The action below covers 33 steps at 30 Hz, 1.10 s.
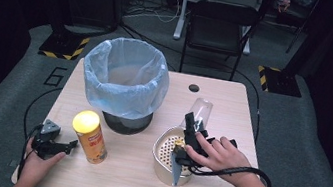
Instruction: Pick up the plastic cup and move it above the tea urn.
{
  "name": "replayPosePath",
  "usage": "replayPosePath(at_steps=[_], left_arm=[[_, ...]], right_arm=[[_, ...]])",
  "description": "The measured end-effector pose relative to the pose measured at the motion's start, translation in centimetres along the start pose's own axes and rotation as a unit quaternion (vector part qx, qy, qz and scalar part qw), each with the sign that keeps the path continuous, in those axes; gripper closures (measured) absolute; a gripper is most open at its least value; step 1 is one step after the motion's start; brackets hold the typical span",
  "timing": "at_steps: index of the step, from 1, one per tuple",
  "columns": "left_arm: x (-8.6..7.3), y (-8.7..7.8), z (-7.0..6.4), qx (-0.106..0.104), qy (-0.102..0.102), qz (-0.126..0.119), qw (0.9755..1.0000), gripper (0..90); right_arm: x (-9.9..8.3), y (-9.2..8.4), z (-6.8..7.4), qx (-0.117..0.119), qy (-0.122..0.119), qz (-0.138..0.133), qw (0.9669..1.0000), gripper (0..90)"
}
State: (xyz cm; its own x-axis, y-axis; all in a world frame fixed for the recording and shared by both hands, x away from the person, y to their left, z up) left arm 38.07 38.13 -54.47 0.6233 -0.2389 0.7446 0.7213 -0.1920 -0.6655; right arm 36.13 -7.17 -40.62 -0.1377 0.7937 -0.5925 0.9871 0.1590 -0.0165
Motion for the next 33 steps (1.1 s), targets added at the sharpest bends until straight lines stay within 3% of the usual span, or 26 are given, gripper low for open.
replayPosePath(at_steps=[1, 3, 7, 8, 9, 10, 14, 15, 16, 17, 22, 24, 25, 26, 28, 29, 30, 31, 32, 33], left_arm=[[0.0, 0.0, 0.0, 0.0, 0.0, 0.0, 1.0, 12.3], [0.0, 0.0, 0.0, 0.0, 0.0, 0.0, 1.0, 12.3], [0.0, 0.0, 0.0, 0.0, 0.0, 0.0, 1.0, 12.3], [0.0, 0.0, 0.0, 0.0, 0.0, 0.0, 1.0, 12.3], [0.0, 0.0, 0.0, 0.0, 0.0, 0.0, 1.0, 12.3], [0.0, 0.0, 0.0, 0.0, 0.0, 0.0, 1.0, 12.3], [0.0, 0.0, 0.0, 0.0, 0.0, 0.0, 1.0, 12.3], [0.0, 0.0, 0.0, 0.0, 0.001, -0.001, 1.0, 12.3], [0.0, 0.0, 0.0, 0.0, 0.0, 0.0, 1.0, 12.3], [0.0, 0.0, 0.0, 0.0, 0.0, 0.0, 1.0, 12.3], [0.0, 0.0, 0.0, 0.0, 0.0, 0.0, 1.0, 12.3], [0.0, 0.0, 0.0, 0.0, 0.0, 0.0, 1.0, 12.3], [0.0, 0.0, 0.0, 0.0, 0.0, 0.0, 1.0, 12.3], [0.0, 0.0, 0.0, 0.0, 0.0, 0.0, 1.0, 12.3], [0.0, 0.0, 0.0, 0.0, 0.0, 0.0, 1.0, 12.3], [0.0, 0.0, 0.0, 0.0, 0.0, 0.0, 1.0, 12.3], [0.0, 0.0, 0.0, 0.0, 0.0, 0.0, 1.0, 12.3], [0.0, 0.0, 0.0, 0.0, 0.0, 0.0, 1.0, 12.3], [0.0, 0.0, 0.0, 0.0, 0.0, 0.0, 1.0, 12.3], [0.0, 0.0, 0.0, 0.0, 0.0, 0.0, 1.0, 12.3]], right_arm=[[0.1, 0.1, 0.1, 0.002, -0.002, 0.017, 0.9999, 39.6], [0.2, -0.1, 0.4, 0.008, 0.022, 0.017, 0.9996, 39.5], [0.4, -0.2, 0.1, 0.004, 0.018, 0.011, 0.9998, 39.3], [0.6, -0.1, -0.1, 0.027, -0.016, -0.003, 0.9995, 39.3], [0.6, -0.2, 0.2, 0.026, 0.002, 0.005, 0.9996, 39.3], [0.6, -0.2, 0.6, 0.031, 0.036, 0.008, 0.9988, 39.2], [0.6, -0.1, 0.4, 0.029, 0.022, 0.008, 0.9993, 39.2], [0.5, 0.0, 0.1, 0.023, 0.0, 0.002, 0.9997, 39.1], [0.4, 0.0, 0.0, 0.021, 0.001, 0.002, 0.9998, 39.1], [0.4, 0.0, -0.3, -0.001, 0.0, 0.004, 1.0, 39.0], [0.4, 0.0, -0.6, 0.009, 0.007, -0.006, 0.9999, 38.4], [0.4, 0.0, -0.7, 0.014, 0.017, -0.013, 0.9997, 38.0], [0.5, -0.1, -0.6, 0.018, 0.039, -0.013, 0.999, 37.8], [0.5, -0.1, -0.9, 0.021, 0.046, -0.021, 0.9985, 37.8], [0.5, -0.2, -1.1, 0.028, 0.081, -0.028, 0.9959, 37.8], [0.4, -0.2, -1.1, 0.031, 0.114, -0.033, 0.9925, 37.8], [0.3, -0.2, -1.3, 0.034, 0.131, -0.039, 0.99, 37.8], [0.0, -0.1, -1.4, 0.04, 0.181, -0.047, 0.9815, 37.7], [-0.3, -0.1, -1.6, 0.043, 0.206, -0.051, 0.9762, 37.7], [-0.7, -0.1, -1.8, 0.047, 0.256, -0.053, 0.9642, 37.6]])
Point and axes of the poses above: each handheld gripper's, and its own axes: y roughly forward along the jaws, x roughly out of its top, z roughly to its left, the point moved 2 cm from there along y, roughly forward along the jaws, and after that the axes turned 5 degrees about x, right-handed, at the moved point
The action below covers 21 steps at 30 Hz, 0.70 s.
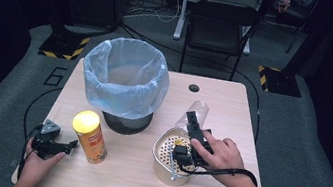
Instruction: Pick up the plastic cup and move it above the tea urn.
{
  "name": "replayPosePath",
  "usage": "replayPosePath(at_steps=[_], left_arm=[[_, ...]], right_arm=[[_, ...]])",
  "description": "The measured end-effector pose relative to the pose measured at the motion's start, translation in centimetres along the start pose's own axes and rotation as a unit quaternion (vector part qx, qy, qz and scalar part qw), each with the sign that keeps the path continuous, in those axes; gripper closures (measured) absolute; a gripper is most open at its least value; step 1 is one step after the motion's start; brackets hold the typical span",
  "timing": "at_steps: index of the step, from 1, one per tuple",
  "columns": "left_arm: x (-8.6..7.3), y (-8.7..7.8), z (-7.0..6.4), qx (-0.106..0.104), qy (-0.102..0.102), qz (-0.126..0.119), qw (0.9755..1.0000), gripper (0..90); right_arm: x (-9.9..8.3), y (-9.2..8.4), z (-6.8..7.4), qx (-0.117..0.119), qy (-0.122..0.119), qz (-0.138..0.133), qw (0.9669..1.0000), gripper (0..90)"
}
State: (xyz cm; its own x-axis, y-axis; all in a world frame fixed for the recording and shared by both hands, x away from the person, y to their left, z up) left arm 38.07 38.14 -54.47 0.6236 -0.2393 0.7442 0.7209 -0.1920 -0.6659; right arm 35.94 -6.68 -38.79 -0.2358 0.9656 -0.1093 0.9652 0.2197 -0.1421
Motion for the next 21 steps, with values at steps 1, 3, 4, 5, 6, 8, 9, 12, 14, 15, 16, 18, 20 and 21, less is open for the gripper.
replayPosePath(at_steps=[1, 3, 4, 5, 6, 8, 9, 12, 14, 15, 16, 18, 20, 21], left_arm=[[0.0, 0.0, 0.0, 0.0, 0.0, 0.0, 1.0, 12.3], [0.0, 0.0, 0.0, 0.0, 0.0, 0.0, 1.0, 12.3], [0.0, 0.0, 0.0, 0.0, 0.0, 0.0, 1.0, 12.3], [0.0, 0.0, 0.0, 0.0, 0.0, 0.0, 1.0, 12.2], [0.0, 0.0, 0.0, 0.0, 0.0, 0.0, 1.0, 12.2], [0.0, 0.0, 0.0, 0.0, 0.0, 0.0, 1.0, 12.2], [0.0, 0.0, 0.0, -0.001, 0.0, 0.0, 1.0, 12.2], [0.0, 0.0, 0.0, -0.001, 0.0, 0.0, 1.0, 12.0], [0.0, 0.0, 0.0, -0.001, 0.0, 0.0, 1.0, 12.0], [0.0, 0.0, 0.0, -0.001, 0.0, 0.0, 1.0, 12.0], [0.0, 0.0, 0.0, 0.0, 0.0, -0.001, 1.0, 12.1], [0.0, 0.0, 0.0, -0.001, 0.0, -0.002, 1.0, 12.1], [0.0, 0.0, 0.0, -0.001, 0.0, -0.001, 1.0, 12.1], [0.0, 0.0, 0.0, 0.0, 0.0, -0.001, 1.0, 12.0]], right_arm=[[-0.3, -0.1, -0.6, 0.005, 0.038, -0.007, 0.9992, 37.5], [-0.9, -0.2, -1.6, 0.023, 0.126, -0.032, 0.9912, 37.3], [-1.3, -0.3, -1.9, 0.027, 0.173, -0.043, 0.9836, 37.2], [-1.7, -0.3, -2.3, 0.03, 0.216, -0.06, 0.9742, 37.0], [-2.1, -0.2, -2.6, 0.038, 0.247, -0.072, 0.9656, 36.8], [-2.6, -0.1, -2.7, 0.044, 0.307, -0.096, 0.9459, 36.7], [-2.9, 0.1, -2.9, 0.046, 0.33, -0.107, 0.9367, 36.6], [-3.8, 0.6, -3.2, 0.069, 0.433, -0.144, 0.8873, 36.2], [-4.4, 1.1, -3.5, 0.094, 0.498, -0.163, 0.8467, 36.1], [-4.6, 1.2, -3.7, 0.105, 0.52, -0.17, 0.8307, 36.1], [-4.8, 1.5, -3.9, 0.12, 0.552, -0.181, 0.8054, 36.1], [-5.1, 1.8, -4.3, 0.138, 0.589, -0.196, 0.7722, 36.0], [-5.4, 2.2, -4.8, 0.163, 0.622, -0.21, 0.7363, 36.0], [-5.6, 2.4, -5.0, 0.178, 0.639, -0.222, 0.7146, 36.0]])
Point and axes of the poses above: each handheld gripper's, and its own axes: y roughly forward along the jaws, x roughly out of its top, z roughly to its left, the point moved 2 cm from there along y, roughly forward along the jaws, and after that the axes turned 5 degrees about x, right-handed, at the moved point
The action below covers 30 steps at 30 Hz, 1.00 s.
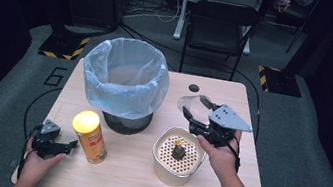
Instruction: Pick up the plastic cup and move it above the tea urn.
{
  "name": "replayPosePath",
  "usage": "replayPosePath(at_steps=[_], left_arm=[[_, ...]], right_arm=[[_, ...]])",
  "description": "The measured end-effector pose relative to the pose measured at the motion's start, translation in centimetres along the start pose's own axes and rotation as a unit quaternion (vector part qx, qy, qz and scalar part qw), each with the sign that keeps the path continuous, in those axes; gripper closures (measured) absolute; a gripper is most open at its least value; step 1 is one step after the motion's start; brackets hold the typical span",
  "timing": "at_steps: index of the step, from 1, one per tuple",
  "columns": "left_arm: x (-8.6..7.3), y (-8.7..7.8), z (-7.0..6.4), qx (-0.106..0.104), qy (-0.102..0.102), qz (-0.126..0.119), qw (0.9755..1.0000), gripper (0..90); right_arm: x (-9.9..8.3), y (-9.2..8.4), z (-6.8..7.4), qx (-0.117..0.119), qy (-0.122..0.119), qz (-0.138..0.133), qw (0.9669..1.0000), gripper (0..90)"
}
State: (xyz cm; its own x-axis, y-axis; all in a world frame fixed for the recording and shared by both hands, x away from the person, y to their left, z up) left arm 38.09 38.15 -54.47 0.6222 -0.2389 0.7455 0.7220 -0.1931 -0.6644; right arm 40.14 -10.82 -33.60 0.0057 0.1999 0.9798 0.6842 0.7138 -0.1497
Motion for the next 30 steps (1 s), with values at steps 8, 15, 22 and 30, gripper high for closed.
replayPosePath(at_steps=[8, 15, 22, 30], left_arm=[[0.0, 0.0, -0.1, 0.0, -0.001, 0.002, 1.0, 11.9], [0.0, 0.0, 0.0, -0.003, 0.0, 0.002, 1.0, 11.3], [0.0, -0.1, -0.1, -0.012, 0.006, 0.01, 0.9999, 9.0], [0.0, 0.1, -0.2, -0.011, 0.006, 0.003, 0.9999, 7.5]], right_arm=[[1.9, 1.2, -0.4, 0.056, 0.078, -0.005, 0.9954, 35.9], [8.2, 3.9, -0.5, 0.05, 0.04, -0.01, 0.9979, 35.8], [11.8, 9.8, 0.9, 0.078, 0.006, 0.017, 0.9968, 35.0], [11.8, 16.3, 2.0, 0.069, -0.001, 0.07, 0.9951, 34.6]])
Point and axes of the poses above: each handheld gripper's, and its own axes: y roughly forward along the jaws, x roughly out of its top, z roughly to its left, the point moved 2 cm from there along y, roughly forward along the jaws, and after that the axes turned 5 degrees about x, right-handed, at the moved point
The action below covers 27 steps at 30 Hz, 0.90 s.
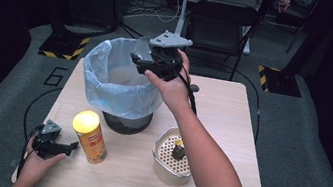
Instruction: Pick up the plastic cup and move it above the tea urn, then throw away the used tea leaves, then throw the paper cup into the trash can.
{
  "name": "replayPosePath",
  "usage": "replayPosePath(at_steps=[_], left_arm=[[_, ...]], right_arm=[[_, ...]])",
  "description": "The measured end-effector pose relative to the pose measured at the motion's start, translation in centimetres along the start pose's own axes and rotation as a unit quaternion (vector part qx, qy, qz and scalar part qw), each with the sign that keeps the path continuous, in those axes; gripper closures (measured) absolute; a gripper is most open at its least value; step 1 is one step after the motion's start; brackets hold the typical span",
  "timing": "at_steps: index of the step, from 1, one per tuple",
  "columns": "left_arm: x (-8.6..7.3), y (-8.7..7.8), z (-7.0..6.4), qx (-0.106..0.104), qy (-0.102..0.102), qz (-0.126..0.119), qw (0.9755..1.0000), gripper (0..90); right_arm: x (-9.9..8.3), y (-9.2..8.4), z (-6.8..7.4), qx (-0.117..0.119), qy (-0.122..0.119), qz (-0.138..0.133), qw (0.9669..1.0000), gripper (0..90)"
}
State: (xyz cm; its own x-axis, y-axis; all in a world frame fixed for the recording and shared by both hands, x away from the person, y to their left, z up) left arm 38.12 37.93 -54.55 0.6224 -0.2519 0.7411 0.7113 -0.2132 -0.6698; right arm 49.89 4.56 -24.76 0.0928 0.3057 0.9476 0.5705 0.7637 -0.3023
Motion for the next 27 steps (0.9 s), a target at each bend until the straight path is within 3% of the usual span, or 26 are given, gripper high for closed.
replayPosePath(at_steps=[1, 7, 10, 14, 20, 21, 22, 25, 27], left_arm=[[0.0, -0.1, 0.1, -0.003, 0.004, 0.009, 1.0, 7.5], [0.0, -0.1, 0.0, -0.002, 0.004, 0.009, 0.9999, 7.5], [0.0, -0.1, 0.0, -0.001, 0.003, 0.009, 0.9999, 7.4], [0.0, -0.1, -0.1, 0.0, 0.004, 0.004, 1.0, 6.8], [-0.1, -0.1, -0.1, 0.004, -0.002, 0.003, 1.0, 6.7], [-0.1, -0.1, -0.3, 0.002, -0.017, 0.001, 0.9998, 6.7], [-0.1, -0.3, -0.2, 0.0, -0.013, 0.011, 0.9999, 6.9], [-0.1, -0.4, -0.1, 0.005, -0.01, 0.009, 0.9999, 7.6], [-0.1, -0.5, -0.1, 0.001, -0.017, 0.009, 0.9998, 8.7]], right_arm=[[0.0, 0.3, 0.0, 0.0, 0.003, 0.002, 1.0, 34.5], [-0.2, 1.5, -0.1, 0.002, 0.022, 0.005, 0.9997, 32.9], [-0.6, 2.2, -0.3, 0.015, 0.043, 0.007, 0.9989, 12.2], [-1.0, 2.3, -0.1, 0.025, 0.048, 0.015, 0.9984, 9.4], [-1.0, 0.0, -0.3, 0.024, 0.04, 0.0, 0.9989, 13.8], [-1.1, -0.3, -0.4, 0.024, 0.035, -0.001, 0.9991, 14.1], [-1.1, -0.9, -0.5, 0.024, 0.035, -0.01, 0.999, 15.8], [-1.5, -2.5, -1.0, 0.013, 0.034, -0.022, 0.9991, 19.1], [-2.1, -3.3, -1.2, 0.013, 0.032, -0.013, 0.9993, 19.1]])
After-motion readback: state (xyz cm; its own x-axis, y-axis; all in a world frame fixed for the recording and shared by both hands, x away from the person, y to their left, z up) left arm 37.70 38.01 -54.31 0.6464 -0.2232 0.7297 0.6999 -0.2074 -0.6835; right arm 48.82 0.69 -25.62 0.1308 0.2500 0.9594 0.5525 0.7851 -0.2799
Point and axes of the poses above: each handheld gripper's, and its own axes: y roughly forward along the jaws, x roughly out of its top, z roughly to its left, the point moved 2 cm from there along y, roughly forward along the jaws, and after that the axes turned 5 degrees about x, right-handed, at the moved point
